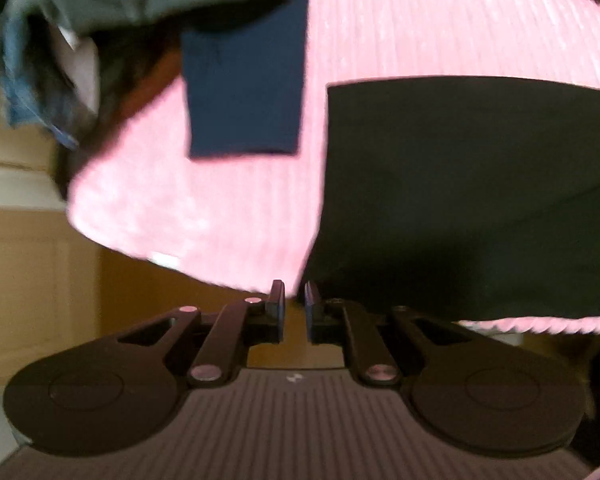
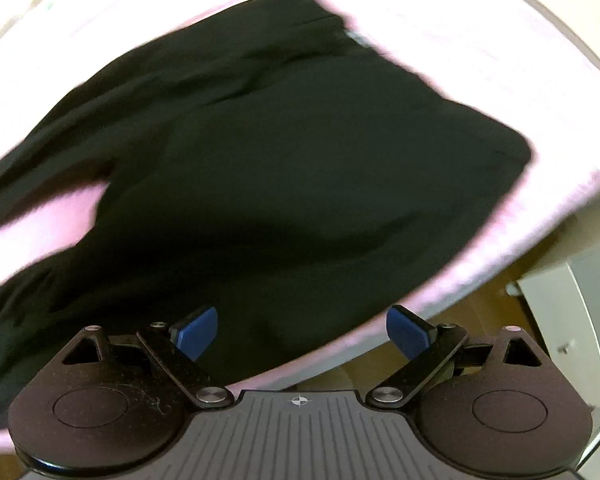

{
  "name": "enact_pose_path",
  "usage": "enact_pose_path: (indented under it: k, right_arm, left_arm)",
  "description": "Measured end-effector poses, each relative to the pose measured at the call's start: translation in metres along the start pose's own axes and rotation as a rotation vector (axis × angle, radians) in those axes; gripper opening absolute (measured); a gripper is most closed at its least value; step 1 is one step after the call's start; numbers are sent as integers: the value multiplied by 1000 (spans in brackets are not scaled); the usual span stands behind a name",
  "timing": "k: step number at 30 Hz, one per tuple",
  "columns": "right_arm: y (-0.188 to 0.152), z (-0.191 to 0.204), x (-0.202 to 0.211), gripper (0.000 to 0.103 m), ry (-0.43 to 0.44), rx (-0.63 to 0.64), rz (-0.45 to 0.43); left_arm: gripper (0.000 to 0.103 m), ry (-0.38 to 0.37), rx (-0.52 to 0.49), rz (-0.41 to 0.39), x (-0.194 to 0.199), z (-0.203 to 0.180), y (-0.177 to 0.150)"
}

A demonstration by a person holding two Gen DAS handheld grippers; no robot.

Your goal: Fold clothes

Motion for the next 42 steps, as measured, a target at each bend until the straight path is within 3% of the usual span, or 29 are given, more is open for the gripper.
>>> enact_pose_path:
  k: [2,4,7,8,14,15,16,19,20,22,28,30,32,34,38,40,42]
  right_arm:
    - [7,-30,-2,94,-16,-77,-30]
    - [17,-59,-6,94,-28,-158,-70]
    - [37,-101,-15,94,-25,-269,-127]
    - [45,-112,-19,93,-17,-292,-148]
    - [77,-172,-50,92,46,-432,-216]
    - [78,-179,-53,83,75,-471,-216]
    - [79,-185,-56,58,108,-510,-215]
    - [81,-193,-58,34,184,-543,-212]
    - [80,-194,-57,25,197,-536,-212]
    - [78,-197,-57,18,220,-544,-216]
    - [71,-205,-56,16,286,-567,-226]
    - [72,-208,-58,16,302,-571,-222]
    - [73,-210,-60,15,315,-573,-215]
    - [77,-214,-51,13,328,-575,-231]
    - [84,-229,-28,12,324,-597,-319]
    - [85,-238,-24,12,302,-617,-357]
    - [80,-246,-36,12,264,-648,-348]
  left_arm:
    - [12,78,-52,-56,20,-4,7]
    - [17,102,-106,-158,50,-20,24]
    - [33,-63,-180,-310,94,-75,62]
    - [34,-118,-219,-356,108,-102,77]
    - [49,-520,-497,-602,202,-316,179]
    - [52,-584,-547,-617,214,-350,192]
    - [56,-629,-610,-629,225,-389,204]
    - [58,-762,-797,-664,259,-503,237]
    - [58,-769,-849,-674,265,-533,248]
    - [58,-768,-910,-654,264,-564,256]
    - [56,-761,-1093,-591,263,-658,283]
    - [45,-757,-1154,-569,262,-689,291]
    - [17,-754,-1213,-549,262,-718,300]
    - [7,-772,-1224,-597,282,-716,299]
    - [6,-806,-1245,-695,321,-713,298]
    - [6,-833,-1259,-762,341,-728,297]
    - [6,-841,-1237,-778,345,-747,296]
Point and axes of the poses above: each gripper's, at about its wrist camera, not at the fingertips, and x roughly against the way its jaws point, z to its left, y to its top, the point moved 4 cm from there along -x, roughly the way its jaws point, and after that the axes turned 3 degrees about -z, right-handed, at the moved point
